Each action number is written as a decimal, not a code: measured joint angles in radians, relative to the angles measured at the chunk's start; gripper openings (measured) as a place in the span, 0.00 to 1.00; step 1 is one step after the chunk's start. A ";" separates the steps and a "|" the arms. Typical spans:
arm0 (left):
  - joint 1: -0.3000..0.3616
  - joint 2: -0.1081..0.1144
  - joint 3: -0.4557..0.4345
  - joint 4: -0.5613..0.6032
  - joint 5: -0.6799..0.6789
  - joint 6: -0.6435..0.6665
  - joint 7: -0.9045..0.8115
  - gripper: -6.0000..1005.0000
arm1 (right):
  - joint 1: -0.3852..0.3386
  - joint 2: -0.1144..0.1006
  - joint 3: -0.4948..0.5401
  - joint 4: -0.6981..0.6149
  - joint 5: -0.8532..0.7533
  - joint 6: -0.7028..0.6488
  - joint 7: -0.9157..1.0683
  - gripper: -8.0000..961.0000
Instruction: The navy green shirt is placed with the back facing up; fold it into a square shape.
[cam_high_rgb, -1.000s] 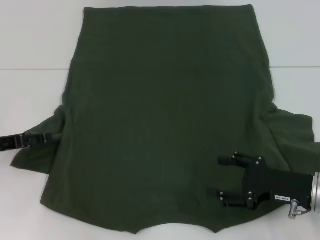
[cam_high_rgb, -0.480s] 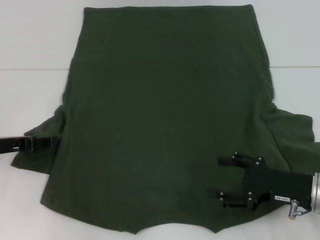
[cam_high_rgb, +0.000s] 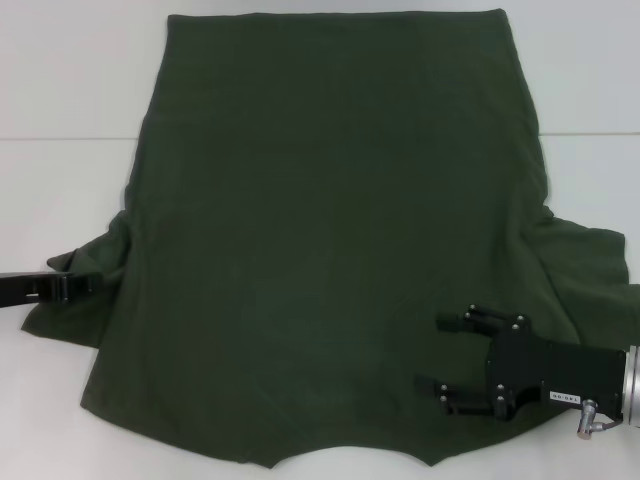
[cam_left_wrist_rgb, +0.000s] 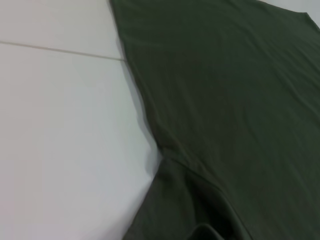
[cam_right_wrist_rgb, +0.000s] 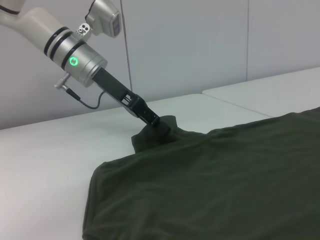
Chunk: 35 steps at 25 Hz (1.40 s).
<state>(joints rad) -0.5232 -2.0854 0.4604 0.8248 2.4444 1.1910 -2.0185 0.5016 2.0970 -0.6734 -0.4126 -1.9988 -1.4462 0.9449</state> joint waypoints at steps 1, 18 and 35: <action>0.000 0.000 0.000 0.000 -0.002 -0.001 0.001 0.52 | 0.000 0.000 0.000 0.000 0.000 0.000 0.000 0.93; 0.000 0.003 0.001 0.000 0.003 -0.020 0.015 0.04 | 0.003 -0.002 0.001 0.000 0.006 -0.001 0.000 0.93; -0.025 0.055 0.009 0.117 0.066 -0.021 -0.067 0.04 | -0.002 -0.001 0.007 0.001 0.006 -0.005 0.000 0.93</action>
<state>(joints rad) -0.5487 -2.0305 0.4698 0.9414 2.5104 1.1701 -2.0860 0.4994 2.0955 -0.6668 -0.4113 -1.9926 -1.4512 0.9449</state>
